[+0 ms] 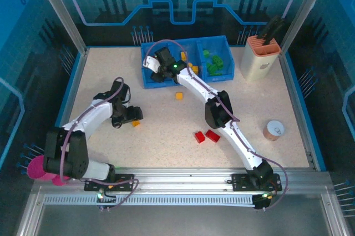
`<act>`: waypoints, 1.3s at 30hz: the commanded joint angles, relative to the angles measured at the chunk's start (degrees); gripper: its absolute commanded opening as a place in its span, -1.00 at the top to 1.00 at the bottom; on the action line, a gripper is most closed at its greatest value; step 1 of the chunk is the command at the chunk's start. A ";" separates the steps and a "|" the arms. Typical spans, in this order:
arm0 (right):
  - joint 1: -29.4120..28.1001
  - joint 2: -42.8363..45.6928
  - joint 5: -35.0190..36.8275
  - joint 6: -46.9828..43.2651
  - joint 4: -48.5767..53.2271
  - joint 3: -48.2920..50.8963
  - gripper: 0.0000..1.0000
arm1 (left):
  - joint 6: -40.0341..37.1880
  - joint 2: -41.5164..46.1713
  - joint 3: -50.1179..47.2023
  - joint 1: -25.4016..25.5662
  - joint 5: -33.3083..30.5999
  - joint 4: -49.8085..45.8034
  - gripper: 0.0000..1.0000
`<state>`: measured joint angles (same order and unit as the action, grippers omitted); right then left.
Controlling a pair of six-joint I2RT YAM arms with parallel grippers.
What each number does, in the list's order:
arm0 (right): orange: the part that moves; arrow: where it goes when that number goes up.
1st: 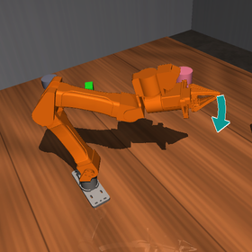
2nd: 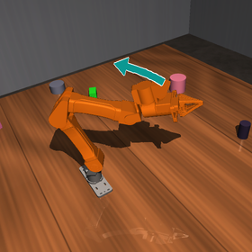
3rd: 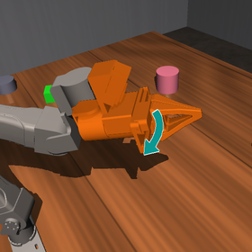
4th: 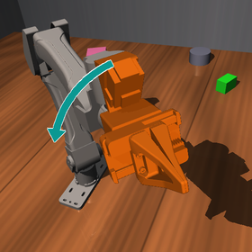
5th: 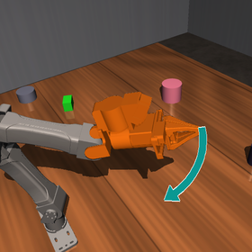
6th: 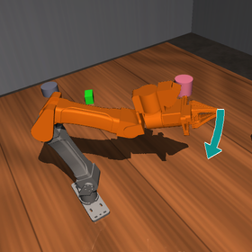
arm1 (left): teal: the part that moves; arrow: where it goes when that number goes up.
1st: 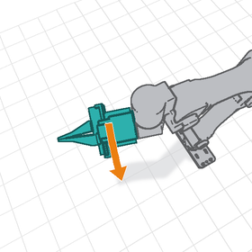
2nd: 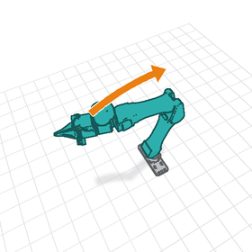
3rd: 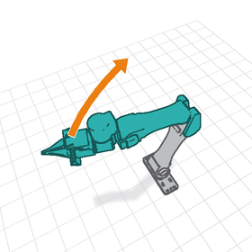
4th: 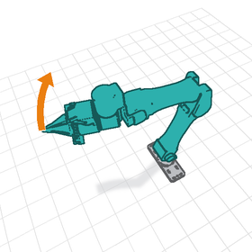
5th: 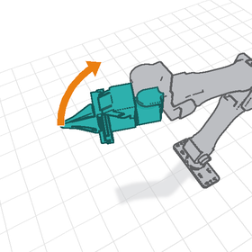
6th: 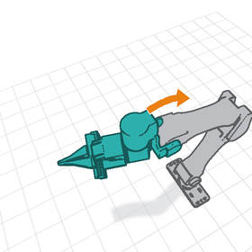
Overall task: Sort the legos into containers by color
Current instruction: Place the lego in the container, then pick up the lego from the middle-left of the table, then place the lego in the container.
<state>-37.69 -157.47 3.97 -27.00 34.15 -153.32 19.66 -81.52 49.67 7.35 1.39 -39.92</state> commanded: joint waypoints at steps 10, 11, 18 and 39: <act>-0.80 15.94 -7.05 1.88 -2.52 7.32 -0.25 | 3.96 -8.06 0.57 1.49 -4.60 4.56 -0.48; -0.79 17.12 -7.64 2.42 -1.81 7.69 -0.21 | 4.27 -8.74 0.86 1.74 -4.60 4.87 -0.46; 0.45 33.31 -6.00 7.03 5.86 21.64 -0.15 | 4.82 -14.97 3.91 2.66 -2.91 4.66 -0.17; 17.72 103.89 -1.00 52.05 16.99 102.48 -0.21 | -8.23 -29.17 52.26 16.26 -7.14 -8.01 0.70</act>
<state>-20.88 -56.97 4.25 16.21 48.38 -53.98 15.55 -106.08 96.99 22.76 -5.17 -43.97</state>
